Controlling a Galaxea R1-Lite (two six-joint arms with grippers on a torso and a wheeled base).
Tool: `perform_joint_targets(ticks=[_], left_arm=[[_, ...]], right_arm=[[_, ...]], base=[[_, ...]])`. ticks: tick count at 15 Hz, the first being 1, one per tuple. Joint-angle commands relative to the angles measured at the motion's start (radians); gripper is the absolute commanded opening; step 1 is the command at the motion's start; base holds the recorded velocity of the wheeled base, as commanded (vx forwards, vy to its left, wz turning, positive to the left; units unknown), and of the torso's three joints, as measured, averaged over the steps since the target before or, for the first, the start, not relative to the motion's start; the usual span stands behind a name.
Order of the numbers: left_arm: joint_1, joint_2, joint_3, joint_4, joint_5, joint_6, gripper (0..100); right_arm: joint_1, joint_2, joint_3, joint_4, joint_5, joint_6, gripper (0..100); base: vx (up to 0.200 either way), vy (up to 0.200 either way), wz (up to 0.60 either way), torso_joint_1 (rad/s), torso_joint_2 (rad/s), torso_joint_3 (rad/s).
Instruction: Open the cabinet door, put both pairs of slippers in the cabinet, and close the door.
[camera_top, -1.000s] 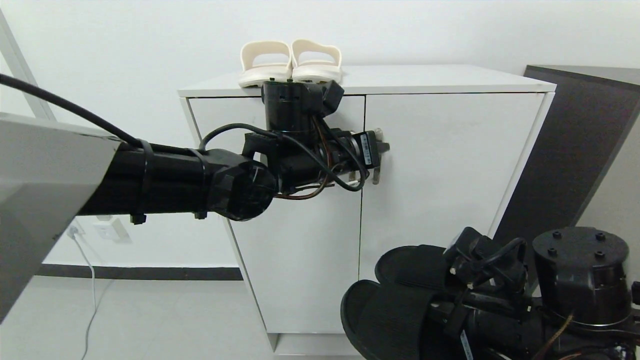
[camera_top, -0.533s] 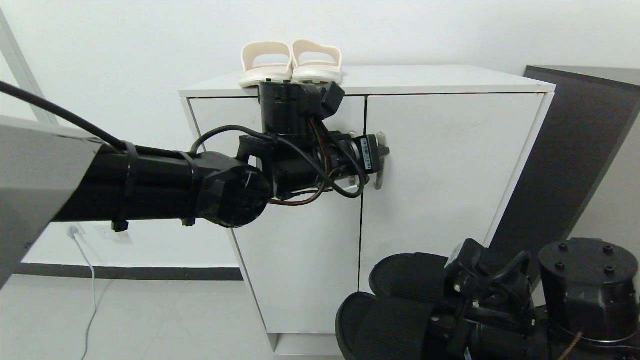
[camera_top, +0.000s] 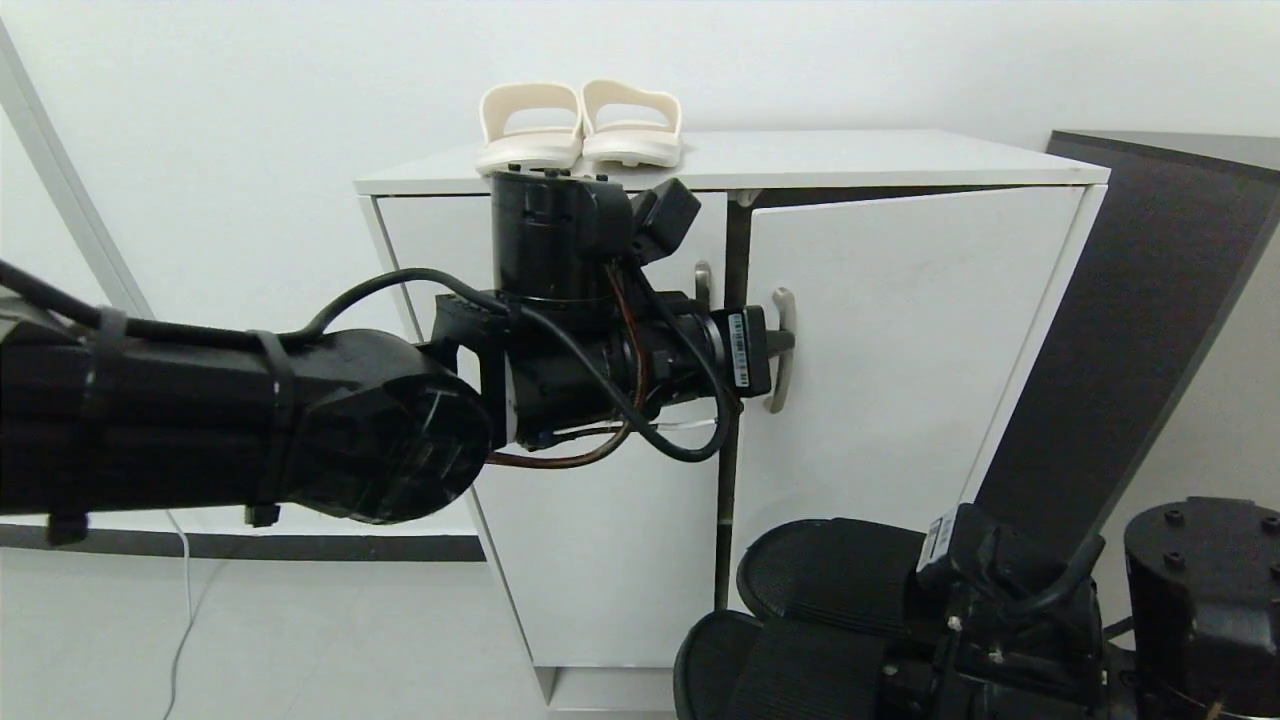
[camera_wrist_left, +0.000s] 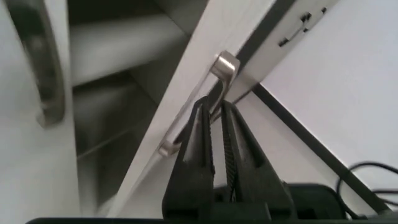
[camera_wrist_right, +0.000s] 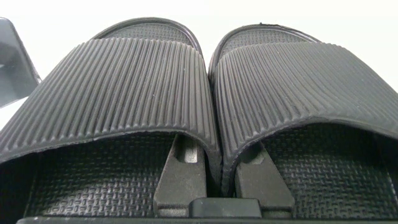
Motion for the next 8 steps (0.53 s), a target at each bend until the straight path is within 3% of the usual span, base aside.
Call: perform_joint_targets(ticks=[1,5,8], left_arm=[[-0.014,-0.079,0.051,-0.002,0.001,0.002,0],[-0.019,-0.153,0.121,-0.004,-0.001,-0.001,0],[0.022,-0.134,0.117,-0.039,-0.012,-0.004,0]], right_arm=[[0.008,-0.012,0.004,-0.001,0.000,-0.001,0],[0.022,-0.019,0.007,0.001,-0.002,-0.002,0],[0.025,-0.021,0.007,-0.001,-0.002,-0.005,0]], base=[[0.000,0.000,0.00,0.000,0.00,0.000],[0.000,0.000,0.00,0.000,0.00,0.000],[0.000,0.000,0.00,0.000,0.00,0.000]])
